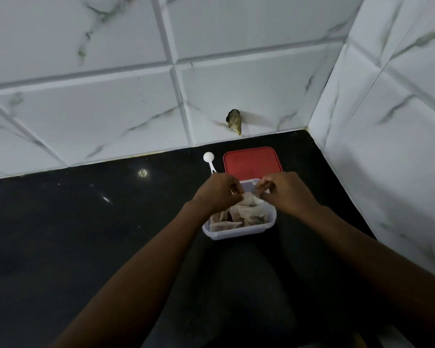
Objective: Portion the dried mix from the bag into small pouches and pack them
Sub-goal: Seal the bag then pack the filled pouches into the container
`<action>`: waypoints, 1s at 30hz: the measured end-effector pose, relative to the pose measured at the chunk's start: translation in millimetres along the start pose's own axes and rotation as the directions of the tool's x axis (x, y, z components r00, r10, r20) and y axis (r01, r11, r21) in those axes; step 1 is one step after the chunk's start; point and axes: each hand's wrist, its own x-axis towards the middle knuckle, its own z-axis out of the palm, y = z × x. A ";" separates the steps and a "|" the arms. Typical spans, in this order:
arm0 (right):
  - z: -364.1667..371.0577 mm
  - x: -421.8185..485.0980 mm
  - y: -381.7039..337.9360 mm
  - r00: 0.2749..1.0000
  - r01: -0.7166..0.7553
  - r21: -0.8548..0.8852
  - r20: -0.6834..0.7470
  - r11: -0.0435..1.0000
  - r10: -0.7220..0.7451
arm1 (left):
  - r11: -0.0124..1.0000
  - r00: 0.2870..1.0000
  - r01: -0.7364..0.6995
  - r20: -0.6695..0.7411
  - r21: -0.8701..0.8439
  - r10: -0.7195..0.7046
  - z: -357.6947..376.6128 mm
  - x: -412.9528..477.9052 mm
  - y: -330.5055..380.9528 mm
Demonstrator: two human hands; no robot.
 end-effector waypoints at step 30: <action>28.1 130.0 84.4 0.809 -0.581 0.280 0.100 0.764 0.579 | 0.733 0.808 0.587 0.185 -0.345 -0.560 6.6 129.0 -51.7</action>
